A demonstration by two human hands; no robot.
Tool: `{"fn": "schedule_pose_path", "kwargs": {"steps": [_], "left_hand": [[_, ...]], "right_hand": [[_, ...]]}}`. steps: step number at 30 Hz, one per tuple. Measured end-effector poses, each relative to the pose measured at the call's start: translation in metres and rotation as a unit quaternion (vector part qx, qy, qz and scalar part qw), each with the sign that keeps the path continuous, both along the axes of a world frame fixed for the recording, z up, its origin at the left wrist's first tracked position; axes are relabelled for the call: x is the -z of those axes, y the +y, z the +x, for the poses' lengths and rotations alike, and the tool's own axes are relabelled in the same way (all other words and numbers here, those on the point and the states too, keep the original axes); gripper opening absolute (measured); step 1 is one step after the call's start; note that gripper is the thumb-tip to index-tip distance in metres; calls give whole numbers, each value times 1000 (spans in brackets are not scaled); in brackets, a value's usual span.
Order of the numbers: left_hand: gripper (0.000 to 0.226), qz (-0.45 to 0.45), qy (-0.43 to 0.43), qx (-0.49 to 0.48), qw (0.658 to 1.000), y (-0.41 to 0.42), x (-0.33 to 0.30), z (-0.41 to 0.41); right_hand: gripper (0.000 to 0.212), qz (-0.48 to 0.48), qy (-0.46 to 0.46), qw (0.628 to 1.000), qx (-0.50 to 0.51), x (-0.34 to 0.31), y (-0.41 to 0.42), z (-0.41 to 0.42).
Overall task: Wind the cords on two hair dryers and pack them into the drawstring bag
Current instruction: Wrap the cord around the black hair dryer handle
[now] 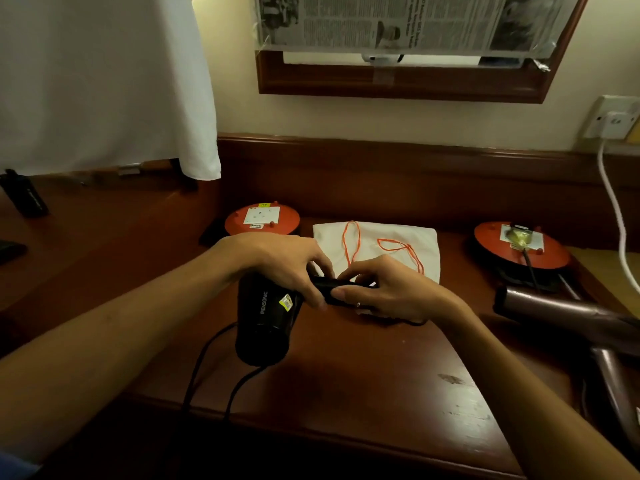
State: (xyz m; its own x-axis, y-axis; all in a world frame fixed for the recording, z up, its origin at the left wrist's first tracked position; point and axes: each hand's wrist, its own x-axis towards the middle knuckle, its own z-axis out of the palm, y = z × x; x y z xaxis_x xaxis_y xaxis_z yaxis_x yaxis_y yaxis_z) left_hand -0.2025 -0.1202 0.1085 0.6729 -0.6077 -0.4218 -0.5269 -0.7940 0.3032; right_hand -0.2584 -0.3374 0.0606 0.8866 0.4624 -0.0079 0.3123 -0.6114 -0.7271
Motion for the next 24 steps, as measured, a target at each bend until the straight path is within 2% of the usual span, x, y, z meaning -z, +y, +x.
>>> {"fn": "schedule_pose_path", "kwargs": {"steps": [3, 4, 5, 7, 8, 9, 10, 11, 13, 15, 17, 18, 21, 22, 24], "left_hand": [[63, -31, 16, 1, 999, 1, 1, 2], [59, -51, 19, -1, 999, 2, 0, 4], [50, -67, 13, -3, 998, 3, 0, 7], [34, -97, -4, -21, 995, 6, -2, 13], [33, -108, -7, -36, 994, 8, -2, 16], [34, -114, -6, -48, 992, 9, -3, 19], [35, -122, -4, -52, 991, 10, -4, 20], [35, -128, -2, -52, 990, 10, -5, 21], [34, -144, 0, -50, 988, 8, -6, 22], [31, -163, -7, -48, 985, 2, -9, 23], [28, -179, -6, -48, 983, -1, -15, 22], [28, -188, -4, -50, 981, 1, -19, 22], [34, -214, 7, -57, 975, 14, -29, 19], [37, -214, 18, -56, 975, 18, -32, 15], [41, -183, 40, -27, 982, 20, -34, 4]], "right_hand": [[42, 15, -20, 999, 37, 0, -1, 3], [46, -4, -65, 996, 67, 0, 1, 3], [49, -32, -147, 982, 111, 1, 3, 2], [38, -27, -360, 914, 185, 6, 9, -5], [27, 22, -435, 875, 211, 8, 13, -11], [16, 83, -456, 855, 231, 11, 18, -18], [11, 138, -432, 857, 242, 17, 21, -23], [13, 189, -370, 876, 244, 24, 25, -26], [17, 245, -175, 930, 209, 39, 37, -32], [32, 264, 20, 958, 109, 58, 50, -33], [44, 306, 139, 942, 16, 74, 62, -36], [44, 344, 181, 921, -15, 77, 64, -38], [36, 459, 264, 848, -8, 74, 50, -34], [37, 471, 266, 841, 11, 72, 42, -30], [43, 426, 237, 873, 33, 71, 27, -17]]}}
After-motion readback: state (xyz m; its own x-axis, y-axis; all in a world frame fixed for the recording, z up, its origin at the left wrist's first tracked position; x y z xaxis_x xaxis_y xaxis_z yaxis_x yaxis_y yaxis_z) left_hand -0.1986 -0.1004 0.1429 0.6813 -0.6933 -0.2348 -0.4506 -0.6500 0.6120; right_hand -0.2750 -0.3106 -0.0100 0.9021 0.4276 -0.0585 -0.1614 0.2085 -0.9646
